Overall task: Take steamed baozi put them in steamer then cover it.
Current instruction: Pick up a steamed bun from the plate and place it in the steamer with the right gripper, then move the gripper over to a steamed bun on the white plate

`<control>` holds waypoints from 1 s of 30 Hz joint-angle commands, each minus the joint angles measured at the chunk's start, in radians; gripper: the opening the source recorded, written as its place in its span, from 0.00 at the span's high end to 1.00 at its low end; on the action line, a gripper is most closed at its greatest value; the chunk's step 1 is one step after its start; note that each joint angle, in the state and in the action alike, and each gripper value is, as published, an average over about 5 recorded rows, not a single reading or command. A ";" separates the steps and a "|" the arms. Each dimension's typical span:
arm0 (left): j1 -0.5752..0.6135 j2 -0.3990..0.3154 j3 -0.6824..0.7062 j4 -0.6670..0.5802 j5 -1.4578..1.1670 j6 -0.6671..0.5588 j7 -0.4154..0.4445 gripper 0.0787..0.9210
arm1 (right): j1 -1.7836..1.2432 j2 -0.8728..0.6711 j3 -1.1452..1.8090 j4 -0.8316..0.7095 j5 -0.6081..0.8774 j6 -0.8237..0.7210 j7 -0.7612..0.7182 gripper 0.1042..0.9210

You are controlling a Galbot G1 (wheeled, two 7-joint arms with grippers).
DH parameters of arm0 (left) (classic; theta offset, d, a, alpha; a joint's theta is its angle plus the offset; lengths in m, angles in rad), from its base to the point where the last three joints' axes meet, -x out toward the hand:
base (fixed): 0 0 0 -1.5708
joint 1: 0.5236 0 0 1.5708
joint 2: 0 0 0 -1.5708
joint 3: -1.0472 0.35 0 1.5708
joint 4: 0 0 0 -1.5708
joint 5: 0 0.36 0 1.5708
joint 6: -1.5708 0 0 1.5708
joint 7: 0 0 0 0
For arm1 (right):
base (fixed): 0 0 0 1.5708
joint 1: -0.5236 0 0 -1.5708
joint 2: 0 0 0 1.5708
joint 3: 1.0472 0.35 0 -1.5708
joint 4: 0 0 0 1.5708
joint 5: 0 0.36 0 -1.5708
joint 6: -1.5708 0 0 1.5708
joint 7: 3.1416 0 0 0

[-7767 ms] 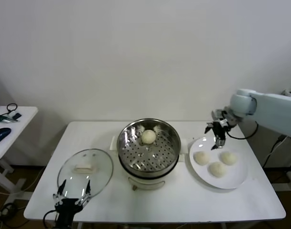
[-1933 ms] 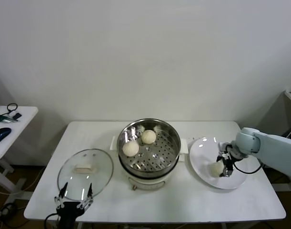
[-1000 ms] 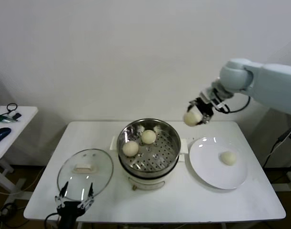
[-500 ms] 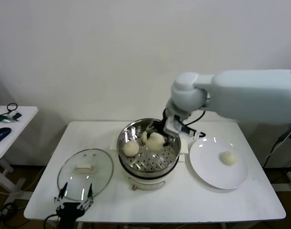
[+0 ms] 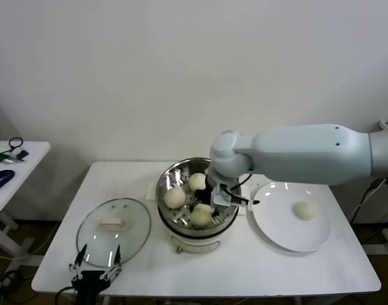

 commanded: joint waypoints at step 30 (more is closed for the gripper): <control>-0.024 0.006 0.003 0.012 -0.009 -0.004 0.002 0.12 | 0.400 -0.459 -0.317 -0.277 0.619 -0.222 -0.279 0.12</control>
